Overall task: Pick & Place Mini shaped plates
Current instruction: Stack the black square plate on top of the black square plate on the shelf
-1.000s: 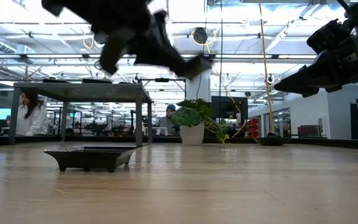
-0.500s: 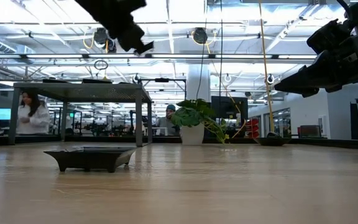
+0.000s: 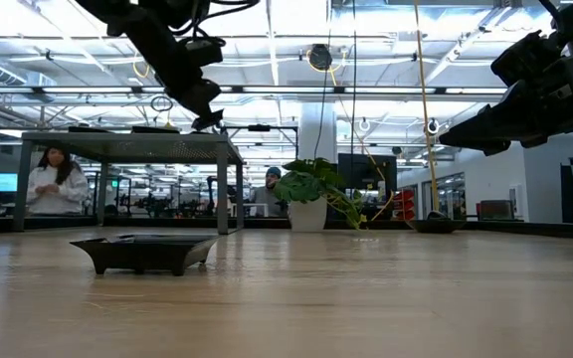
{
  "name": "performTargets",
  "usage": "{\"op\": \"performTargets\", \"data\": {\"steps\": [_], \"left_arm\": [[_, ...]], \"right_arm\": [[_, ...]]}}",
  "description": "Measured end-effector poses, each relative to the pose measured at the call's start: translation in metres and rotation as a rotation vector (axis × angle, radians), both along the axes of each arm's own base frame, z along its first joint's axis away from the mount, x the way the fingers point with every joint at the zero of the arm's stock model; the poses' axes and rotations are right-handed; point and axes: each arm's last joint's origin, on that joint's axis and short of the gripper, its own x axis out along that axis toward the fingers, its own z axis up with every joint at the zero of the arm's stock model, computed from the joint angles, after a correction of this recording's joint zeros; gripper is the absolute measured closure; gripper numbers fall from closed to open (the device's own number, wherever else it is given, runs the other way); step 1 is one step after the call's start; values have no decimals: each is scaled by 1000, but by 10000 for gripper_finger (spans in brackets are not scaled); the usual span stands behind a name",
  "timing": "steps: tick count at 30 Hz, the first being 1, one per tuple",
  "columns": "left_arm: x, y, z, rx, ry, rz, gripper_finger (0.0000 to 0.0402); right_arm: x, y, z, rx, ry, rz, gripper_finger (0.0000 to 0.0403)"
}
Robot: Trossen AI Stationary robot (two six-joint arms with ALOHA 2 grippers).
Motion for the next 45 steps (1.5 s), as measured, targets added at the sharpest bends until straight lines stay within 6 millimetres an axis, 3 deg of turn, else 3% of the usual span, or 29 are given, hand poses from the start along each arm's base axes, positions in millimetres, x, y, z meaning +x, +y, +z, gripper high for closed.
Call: {"op": "performTargets", "data": {"steps": [24, 36, 45], "left_arm": [[-3, 4, -7, -54, 23, 29, 376], [3, -1, 2, 9, -33, 3, 267], [9, -29, 15, 86, -69, -104, 257]], "right_arm": [[0, 0, 0, 0, 0, 0, 258], [0, 0, 0, 0, 0, 0, 257], [0, 0, 0, 0, -1, 1, 258]]}}
